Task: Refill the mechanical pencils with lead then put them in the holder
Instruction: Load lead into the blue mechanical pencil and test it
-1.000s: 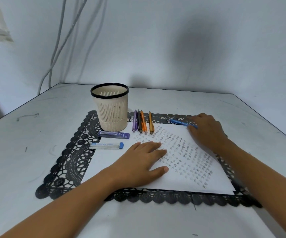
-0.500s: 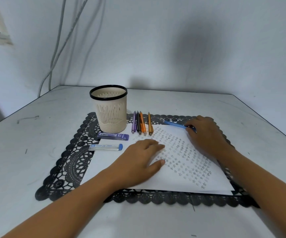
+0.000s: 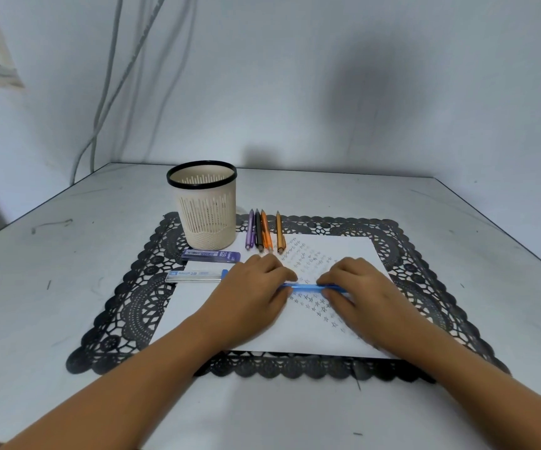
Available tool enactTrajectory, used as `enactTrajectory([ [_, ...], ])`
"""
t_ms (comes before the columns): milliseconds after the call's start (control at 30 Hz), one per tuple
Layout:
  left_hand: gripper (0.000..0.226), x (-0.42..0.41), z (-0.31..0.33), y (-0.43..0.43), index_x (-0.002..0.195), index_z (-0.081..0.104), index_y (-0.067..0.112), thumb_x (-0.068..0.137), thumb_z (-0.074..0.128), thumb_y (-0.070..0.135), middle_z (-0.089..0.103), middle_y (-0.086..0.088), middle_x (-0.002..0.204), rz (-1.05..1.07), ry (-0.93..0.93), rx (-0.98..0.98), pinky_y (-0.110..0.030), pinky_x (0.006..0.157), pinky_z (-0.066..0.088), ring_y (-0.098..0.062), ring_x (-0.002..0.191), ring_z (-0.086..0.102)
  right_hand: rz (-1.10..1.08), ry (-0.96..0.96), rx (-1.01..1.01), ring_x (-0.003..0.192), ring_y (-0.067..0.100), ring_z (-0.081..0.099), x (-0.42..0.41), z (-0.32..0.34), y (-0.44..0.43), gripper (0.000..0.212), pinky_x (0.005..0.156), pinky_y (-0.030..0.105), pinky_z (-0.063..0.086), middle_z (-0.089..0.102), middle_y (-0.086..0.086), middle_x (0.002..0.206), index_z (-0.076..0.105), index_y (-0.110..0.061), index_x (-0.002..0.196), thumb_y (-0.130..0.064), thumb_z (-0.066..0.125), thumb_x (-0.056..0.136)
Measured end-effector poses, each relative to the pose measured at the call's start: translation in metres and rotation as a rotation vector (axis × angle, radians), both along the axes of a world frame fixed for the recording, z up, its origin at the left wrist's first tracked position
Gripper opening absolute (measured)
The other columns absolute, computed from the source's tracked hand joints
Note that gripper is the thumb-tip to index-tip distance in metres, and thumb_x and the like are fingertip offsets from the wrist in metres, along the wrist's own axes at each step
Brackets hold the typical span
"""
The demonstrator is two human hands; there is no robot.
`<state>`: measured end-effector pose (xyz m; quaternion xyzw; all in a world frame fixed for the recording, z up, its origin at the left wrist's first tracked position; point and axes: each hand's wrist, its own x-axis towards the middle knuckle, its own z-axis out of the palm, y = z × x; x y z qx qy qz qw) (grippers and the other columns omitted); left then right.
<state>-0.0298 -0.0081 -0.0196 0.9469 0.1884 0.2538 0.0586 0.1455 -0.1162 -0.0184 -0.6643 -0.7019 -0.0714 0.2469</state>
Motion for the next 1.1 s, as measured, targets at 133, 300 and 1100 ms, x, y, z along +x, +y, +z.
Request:
enactTrajectory([
  [133,0.022,0.0,0.001,-0.001,0.107,0.063,0.018,0.092,0.049,0.024,0.058,0.004,0.099,-0.013,-0.004,-0.03,-0.027,0.074,0.041,-0.01,0.086,0.047,0.0,0.022,0.014,0.076,0.021,0.057,0.0,-0.005,-0.001,0.018,0.068,0.025,0.044,0.063,0.001,0.086,0.07,-0.011,0.096,-0.016,0.061,0.081],
  [300,0.026,-0.003,0.008,0.0,0.113,0.061,0.017,0.092,0.05,0.028,0.058,0.004,0.106,0.002,-0.01,-0.069,-0.026,0.082,0.043,-0.008,0.093,0.047,-0.016,0.049,0.053,0.077,0.022,0.058,-0.001,-0.005,-0.003,0.023,0.069,0.027,0.046,0.062,0.002,0.088,0.067,-0.011,0.101,-0.016,0.063,0.078],
  [1100,0.02,-0.081,0.031,0.05,0.105,0.059,0.025,0.091,0.046,0.031,0.054,0.008,0.112,0.325,0.413,-0.055,-0.03,0.083,0.04,-0.012,0.104,0.047,-0.089,0.065,0.144,0.085,0.014,0.052,-0.006,0.003,-0.009,0.026,0.077,0.024,0.04,0.061,0.002,0.095,0.062,-0.015,0.111,-0.015,0.063,0.085],
])
